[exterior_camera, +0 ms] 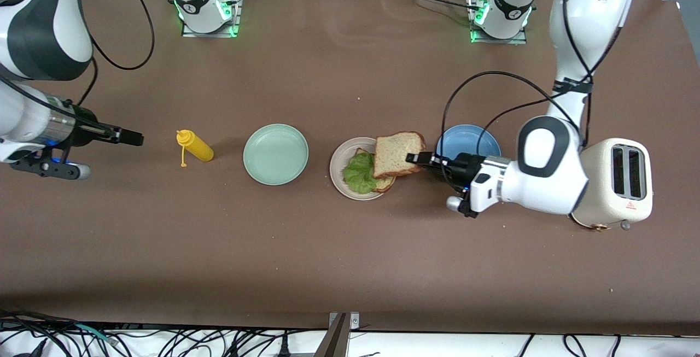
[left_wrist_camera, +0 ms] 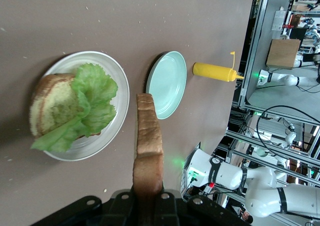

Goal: Make sandwich in beige plate with both arms
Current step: 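Lower the bread onto the lettuce and open the left gripper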

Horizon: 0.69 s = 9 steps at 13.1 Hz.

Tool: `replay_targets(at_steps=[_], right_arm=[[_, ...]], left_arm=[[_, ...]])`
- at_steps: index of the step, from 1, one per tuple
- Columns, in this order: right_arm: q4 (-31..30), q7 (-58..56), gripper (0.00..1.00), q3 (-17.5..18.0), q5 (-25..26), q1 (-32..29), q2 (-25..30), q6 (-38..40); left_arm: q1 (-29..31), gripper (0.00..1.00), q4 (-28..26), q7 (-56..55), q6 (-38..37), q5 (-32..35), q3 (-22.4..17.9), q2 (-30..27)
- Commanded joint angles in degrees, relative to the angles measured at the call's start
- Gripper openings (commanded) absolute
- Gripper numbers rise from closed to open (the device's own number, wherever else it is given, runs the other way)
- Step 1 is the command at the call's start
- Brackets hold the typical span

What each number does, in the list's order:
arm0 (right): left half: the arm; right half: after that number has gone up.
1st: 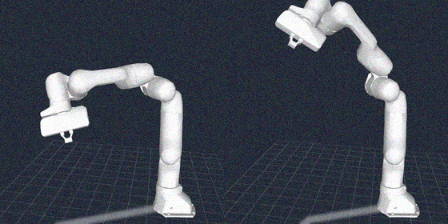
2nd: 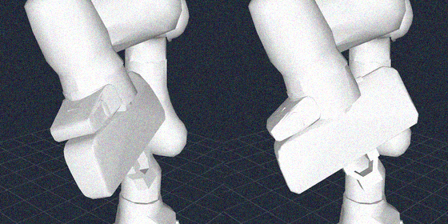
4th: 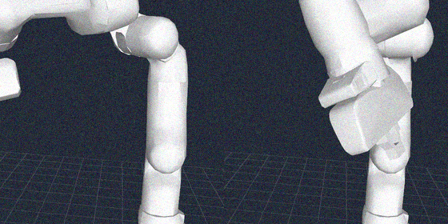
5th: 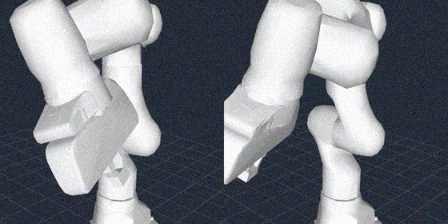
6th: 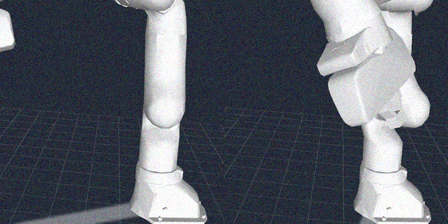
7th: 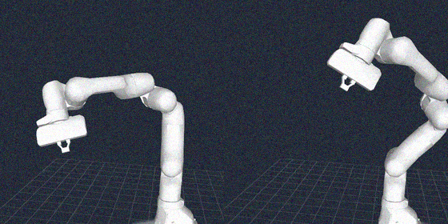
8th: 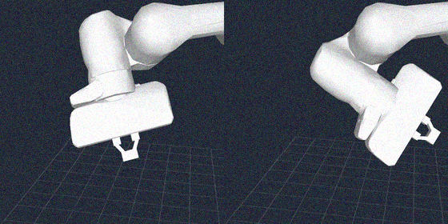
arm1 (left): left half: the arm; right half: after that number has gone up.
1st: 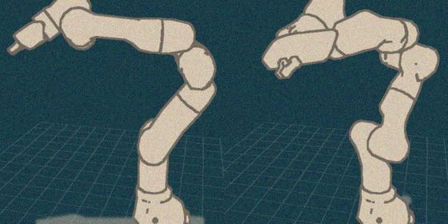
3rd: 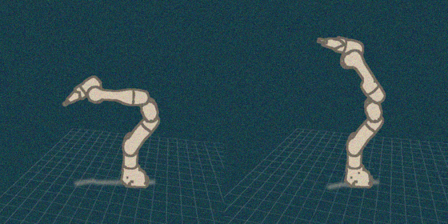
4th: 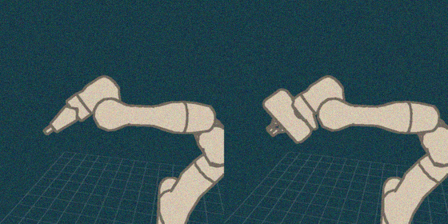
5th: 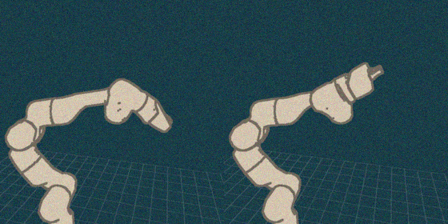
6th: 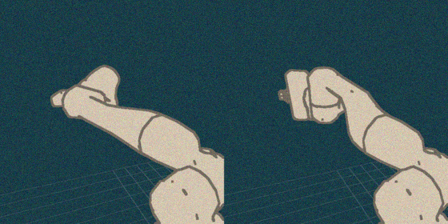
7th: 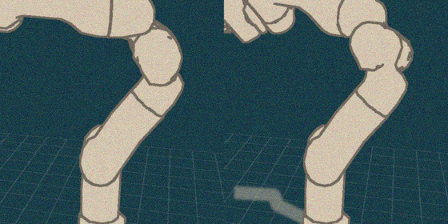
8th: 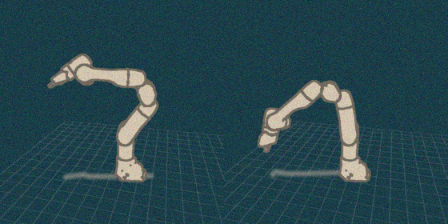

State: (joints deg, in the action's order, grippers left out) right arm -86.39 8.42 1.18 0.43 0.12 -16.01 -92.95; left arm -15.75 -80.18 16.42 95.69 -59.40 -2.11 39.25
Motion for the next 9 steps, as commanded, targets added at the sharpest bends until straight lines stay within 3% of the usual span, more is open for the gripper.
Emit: replay_targets(at_steps=[1, 9], right_arm=[[-9.5, -5.2, 0.99, 0.4, 1.7, -0.9, 6.3, -8.6], [-9.1, -6.2, 0.99, 0.3, 2.4, -0.9, 6.3, -8.8]], left_arm=[[-3.0, 0.00, -3.0, -0.4, 4.7, -2.4, -0.7, -0.3], [-6.7, 0.00, -4.4, 0.5, 10.2, -4.6, -0.7, 2.5]])
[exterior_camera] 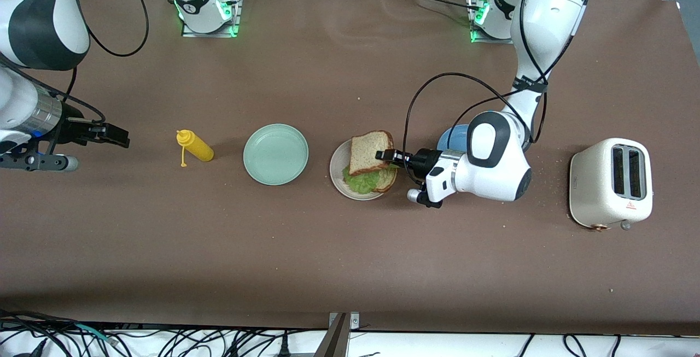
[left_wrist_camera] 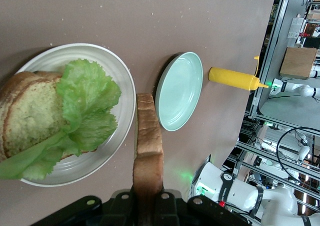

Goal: Make sandwich in beige plate with both arms
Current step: 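Lower the bread onto the lettuce and open the left gripper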

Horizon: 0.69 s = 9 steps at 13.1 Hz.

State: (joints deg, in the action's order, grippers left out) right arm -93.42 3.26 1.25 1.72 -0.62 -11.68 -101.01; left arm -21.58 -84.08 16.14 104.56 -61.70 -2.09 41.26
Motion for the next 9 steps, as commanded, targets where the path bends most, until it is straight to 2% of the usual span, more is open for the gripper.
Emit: replay_targets(at_steps=[1, 8, 9], right_arm=[[-2.1, -1.1, 0.99, 0.2, 1.1, -0.2, 2.0, -0.5], [-2.2, -1.6, 0.99, 0.2, 1.1, -0.2, 2.0, -0.6], [-2.1, -1.6, 0.99, 0.2, 1.2, -0.2, 1.9, -0.6]], left_arm=[[-1.1, 0.00, -0.5, 0.7, 1.6, -2.3, -0.7, 0.7], [-2.1, 0.00, -0.3, 1.8, 4.0, -4.0, -0.7, 3.3], [-2.1, 0.17, -0.1, 3.2, 4.4, -4.2, -0.7, 4.1]])
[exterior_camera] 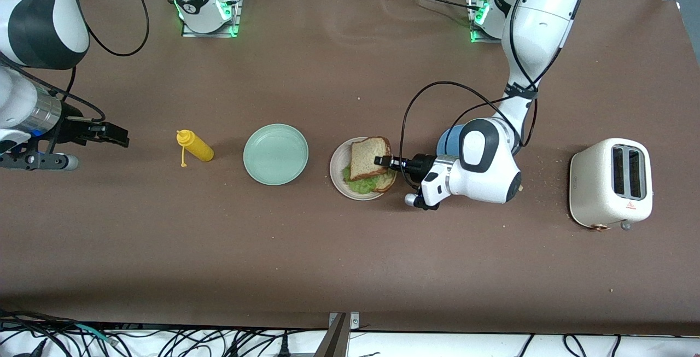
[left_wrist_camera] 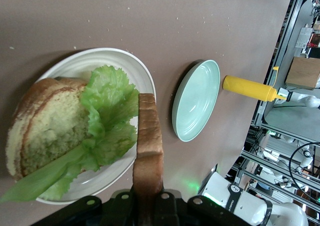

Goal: Make sandwich in beige plate with both arms
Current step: 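Lower the bread onto the lettuce and open the left gripper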

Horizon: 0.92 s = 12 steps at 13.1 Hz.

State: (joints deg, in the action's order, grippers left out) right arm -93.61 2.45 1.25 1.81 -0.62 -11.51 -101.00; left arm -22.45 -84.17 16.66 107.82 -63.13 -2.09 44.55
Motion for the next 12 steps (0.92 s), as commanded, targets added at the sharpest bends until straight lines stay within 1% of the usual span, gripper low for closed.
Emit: replay_targets(at_steps=[1, 2, 3, 7, 9, 11, 12], right_arm=[[-1.9, -0.8, 0.99, 0.2, 1.1, -0.2, 1.8, -0.7], [-1.9, -0.8, 0.99, 0.2, 1.0, -0.2, 1.7, -0.7], [-1.9, -0.8, 0.99, 0.2, 1.0, -0.2, 1.7, -0.7], [-1.9, -0.8, 0.99, 0.2, 1.0, -0.2, 1.7, -0.7], [-1.9, -0.8, 0.99, 0.2, 1.0, -0.2, 1.6, -0.7], [-1.9, -0.8, 0.99, 0.2, 1.0, -0.2, 1.6, -0.7], [-1.9, -0.8, 0.99, 0.2, 1.1, -0.2, 1.6, -0.7]], left_arm=[[-0.8, 0.54, 0.0, 4.8, 1.2, -3.4, -0.8, 1.1], [0.6, 0.98, -0.2, 5.7, 1.1, -3.4, -0.8, 1.0], [1.3, 1.00, -0.2, 5.7, 1.0, -3.0, -0.8, 0.8], [4.5, 1.00, -0.1, 5.5, -0.1, -2.1, -1.1, -0.3], [6.6, 1.00, 0.1, 5.4, -0.5, -0.3, -1.2, -0.9], [8.8, 1.00, -0.3, 3.7, -1.6, 1.6, -1.5, -4.2], [11.2, 1.00, -0.2, 2.0, -2.5, 5.3, -1.7, -5.7]])
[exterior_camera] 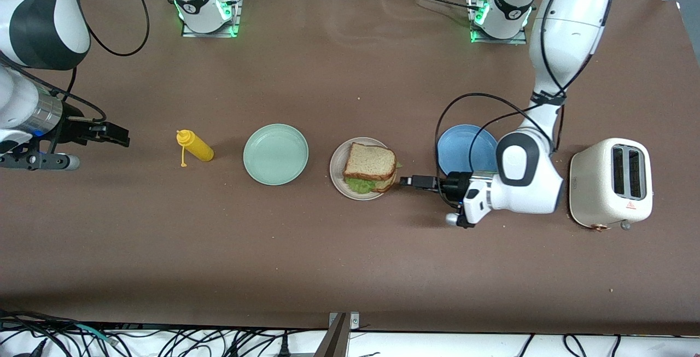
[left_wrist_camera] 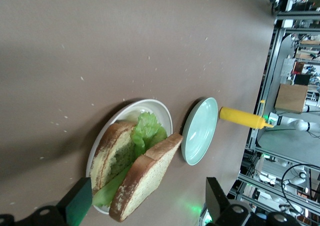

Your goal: Make sandwich in beige plate with both arms

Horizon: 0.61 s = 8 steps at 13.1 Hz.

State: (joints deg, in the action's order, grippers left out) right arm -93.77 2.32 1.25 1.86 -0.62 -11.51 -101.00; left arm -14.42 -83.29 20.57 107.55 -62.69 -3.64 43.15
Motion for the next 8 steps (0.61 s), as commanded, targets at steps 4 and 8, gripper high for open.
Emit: replay_targets(at_steps=[4, 8], right_arm=[[-1.9, -0.7, 0.99, 0.2, 1.0, -0.2, 1.6, -0.7], [-1.9, -1.7, 0.99, 0.2, 1.0, -0.2, 1.5, -0.7]], left_arm=[[10.2, 1.00, -0.7, -3.3, -6.6, 20.5, -0.6, -8.3], [15.6, 1.00, 0.0, -3.2, -8.4, 35.8, -0.8, -11.5]])
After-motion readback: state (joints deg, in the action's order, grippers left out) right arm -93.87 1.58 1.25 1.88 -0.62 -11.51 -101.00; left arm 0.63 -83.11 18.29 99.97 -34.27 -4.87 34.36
